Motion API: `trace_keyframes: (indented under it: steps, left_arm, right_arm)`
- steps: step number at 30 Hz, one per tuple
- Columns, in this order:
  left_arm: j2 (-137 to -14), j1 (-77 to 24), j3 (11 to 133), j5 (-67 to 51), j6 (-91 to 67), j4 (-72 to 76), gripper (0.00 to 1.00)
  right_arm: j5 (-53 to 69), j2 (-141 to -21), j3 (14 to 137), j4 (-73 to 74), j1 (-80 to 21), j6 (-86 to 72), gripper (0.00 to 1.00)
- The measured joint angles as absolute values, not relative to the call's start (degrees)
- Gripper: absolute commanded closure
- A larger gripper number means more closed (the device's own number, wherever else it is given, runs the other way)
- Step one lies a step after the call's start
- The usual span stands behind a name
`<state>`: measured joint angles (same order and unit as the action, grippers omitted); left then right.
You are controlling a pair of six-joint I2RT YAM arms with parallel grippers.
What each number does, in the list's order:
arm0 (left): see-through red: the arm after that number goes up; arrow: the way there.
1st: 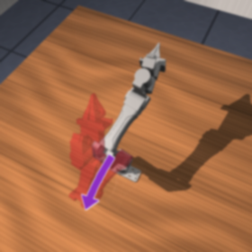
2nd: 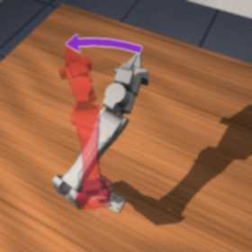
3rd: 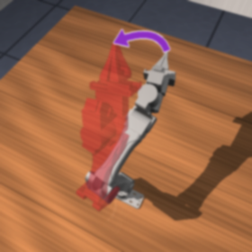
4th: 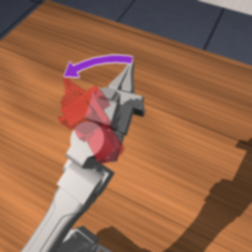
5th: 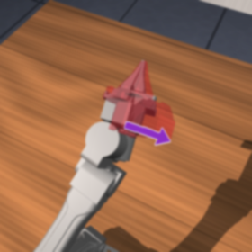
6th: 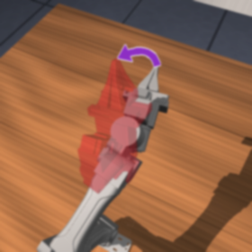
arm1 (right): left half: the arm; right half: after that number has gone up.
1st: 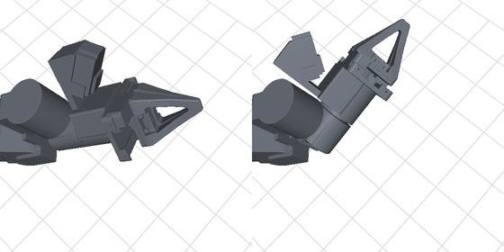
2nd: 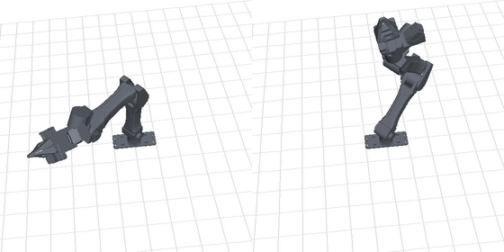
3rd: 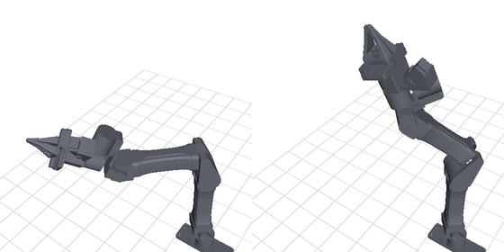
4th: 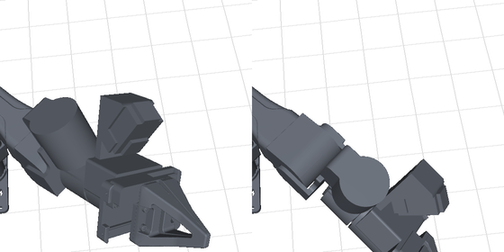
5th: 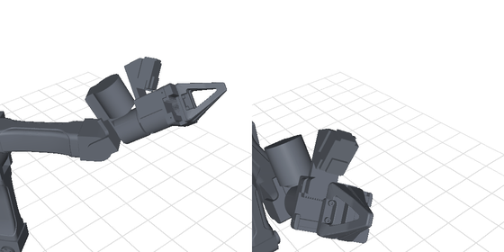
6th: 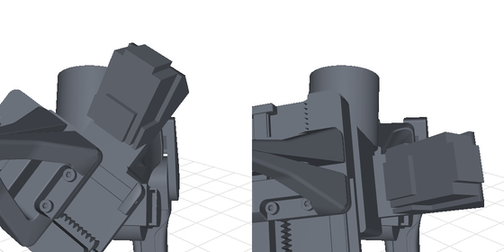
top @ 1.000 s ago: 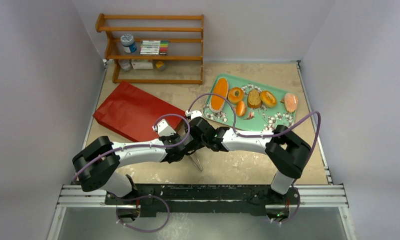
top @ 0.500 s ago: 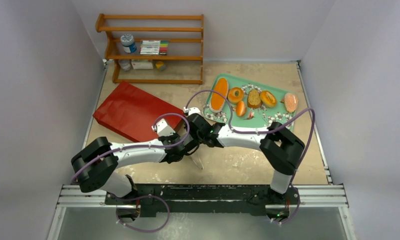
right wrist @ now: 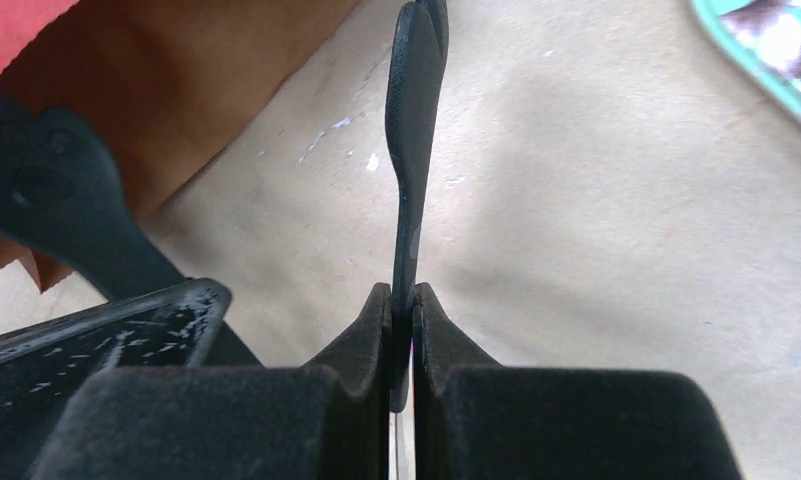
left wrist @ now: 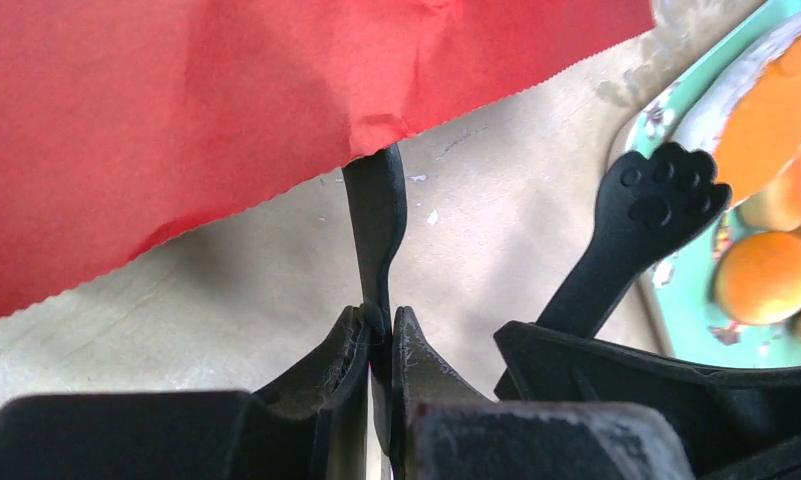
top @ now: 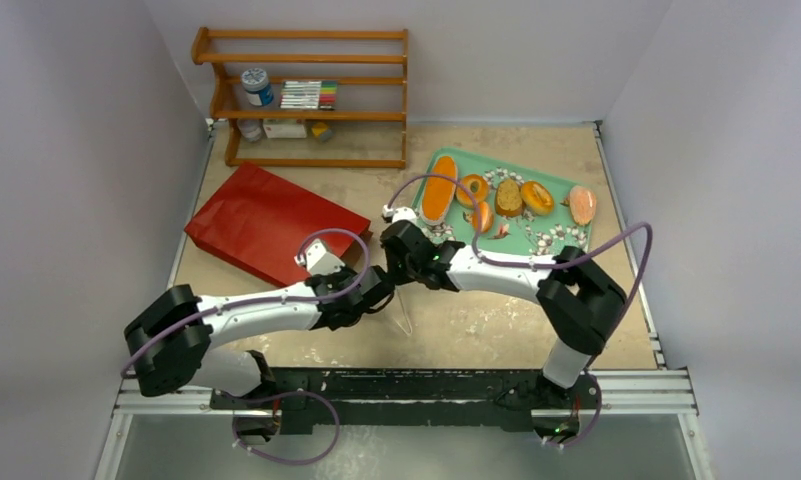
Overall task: Take the fake bread out of the paper bag
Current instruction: Adjust the clamp at the center of the board.
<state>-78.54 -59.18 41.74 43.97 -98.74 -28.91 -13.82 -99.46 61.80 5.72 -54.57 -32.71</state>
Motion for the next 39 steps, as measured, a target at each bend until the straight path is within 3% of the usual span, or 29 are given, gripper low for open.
trace_keyframes:
  steps: [23, 39]
  left_arm:
    - [-67.7, -61.7, 36.6, 42.1, -109.1, -27.7, 1.00]
    - [-66.4, -62.8, 35.9, 42.0, -110.7, -26.7, 1.00]
  right_arm:
    - [-10.5, -85.8, 49.8, 1.8, -44.8, -37.1, 1.00]
    - [-7.7, -85.1, 50.4, 2.8, -42.0, -35.1, 1.00]
